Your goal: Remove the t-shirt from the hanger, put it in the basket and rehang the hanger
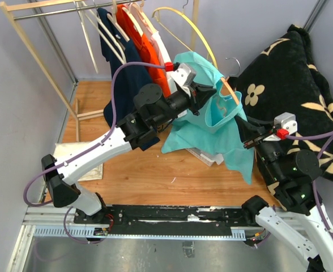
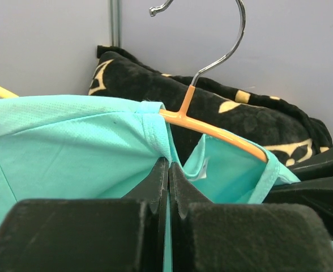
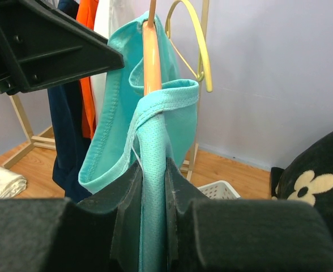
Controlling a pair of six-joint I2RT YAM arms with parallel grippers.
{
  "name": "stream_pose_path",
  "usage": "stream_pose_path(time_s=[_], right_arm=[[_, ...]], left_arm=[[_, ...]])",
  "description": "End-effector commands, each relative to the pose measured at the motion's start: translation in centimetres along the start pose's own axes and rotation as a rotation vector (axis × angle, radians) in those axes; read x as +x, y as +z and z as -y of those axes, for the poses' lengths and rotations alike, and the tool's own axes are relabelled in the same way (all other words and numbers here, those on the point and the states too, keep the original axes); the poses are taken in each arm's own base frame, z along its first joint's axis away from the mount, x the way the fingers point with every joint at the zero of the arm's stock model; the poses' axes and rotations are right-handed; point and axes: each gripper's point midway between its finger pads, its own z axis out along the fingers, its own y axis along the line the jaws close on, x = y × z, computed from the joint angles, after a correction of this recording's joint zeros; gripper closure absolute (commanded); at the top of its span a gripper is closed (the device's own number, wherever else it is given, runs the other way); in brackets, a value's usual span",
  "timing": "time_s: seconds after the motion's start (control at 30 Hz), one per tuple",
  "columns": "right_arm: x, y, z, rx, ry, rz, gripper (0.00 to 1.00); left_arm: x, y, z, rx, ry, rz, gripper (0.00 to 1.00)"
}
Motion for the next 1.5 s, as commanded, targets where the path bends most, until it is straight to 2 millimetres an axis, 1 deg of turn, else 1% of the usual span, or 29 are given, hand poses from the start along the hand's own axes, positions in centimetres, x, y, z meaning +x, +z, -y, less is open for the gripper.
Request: stream_pose_path(time_s=[0.0,0.13,0.23,0.4,0.43,0.47,0.5,0.6,0.67,0.73,0.8,0.9,0.97,1.03,1.07,1.1,1.23,1.37,1.47], right_arm=[[-3.1,0.3,-0.2,-0.001,0.025,0.120,0.99],[-3.1,0.6,-0.1,0.002,0.022,0.125,0.99],[-3.2,0.7,-0.1,0.005,0.017,0.133,0.99],[-3.6,1.1,0.1,0.015,0.007,0.149,0.99],[-3.6,1.1,0.0,0.012,0.007,0.150,0.99],[-3.7,1.1,-0.1,0.006,0.007,0.152,0.99],[-3.7,1.1,-0.1,0.003,0.007,0.151,0.99],[-3.7,1.1,-0.4,-0.012,0.004,0.150,0.99],[-3.4,1.1,-0.6,-0.022,0.002,0.141,0.99],[-3.2,1.1,-0.8,-0.036,0.000,0.133,0.99],[-2.9,1.1,-1.0,-0.049,-0.001,0.124,0.99],[-2.4,1.1,-1.4,-0.070,-0.001,0.111,0.99],[-2.1,1.1,-1.7,-0.083,0.003,0.106,0.99],[-1.7,1.1,-1.9,-0.090,0.009,0.100,0.99],[-1.6,1.1,-1.9,-0.093,0.012,0.097,0.99],[-1.5,1.2,-2.0,-0.097,0.014,0.095,0.99],[-1.4,1.2,-2.1,-0.104,0.018,0.092,0.99],[-1.4,1.1,-2.2,-0.110,0.017,0.088,0.99],[-1.5,1.0,-2.3,-0.115,0.018,0.089,0.99]], left_arm=[[-0.5,-1.0,0.8,0.019,-0.001,-0.002,0.99],[0.2,-1.0,1.6,0.065,-0.005,-0.032,1.00],[0.6,-1.4,1.7,0.072,-0.011,-0.044,0.99],[0.4,-2.1,2.2,0.096,-0.023,-0.045,0.99],[0.3,-2.2,2.2,0.090,-0.023,-0.044,0.97],[0.2,-2.3,1.9,0.076,-0.023,-0.041,0.92],[0.1,-2.5,1.7,0.060,-0.022,-0.037,0.84],[-0.9,-3.1,1.1,0.027,-0.015,-0.002,0.60],[-1.5,-3.6,0.8,0.014,-0.008,0.037,0.46],[-2.6,-4.3,0.6,0.004,0.006,0.089,0.36],[-3.8,-4.8,0.5,-0.003,0.031,0.143,0.28],[-5.3,-5.4,0.4,-0.001,0.085,0.214,0.21],[-5.9,-5.2,0.6,0.008,0.125,0.247,0.19],[-6.3,-4.7,0.7,0.018,0.166,0.265,0.17],[-6.6,-4.4,0.8,0.024,0.189,0.272,0.17],[-6.3,-3.8,0.7,0.027,0.210,0.266,0.16],[-6.7,-2.1,0.0,-0.009,0.273,0.263,0.15],[-5.8,-0.5,-0.5,-0.026,0.317,0.229,0.15],[-5.3,0.0,-1.1,-0.052,0.325,0.217,0.18]])
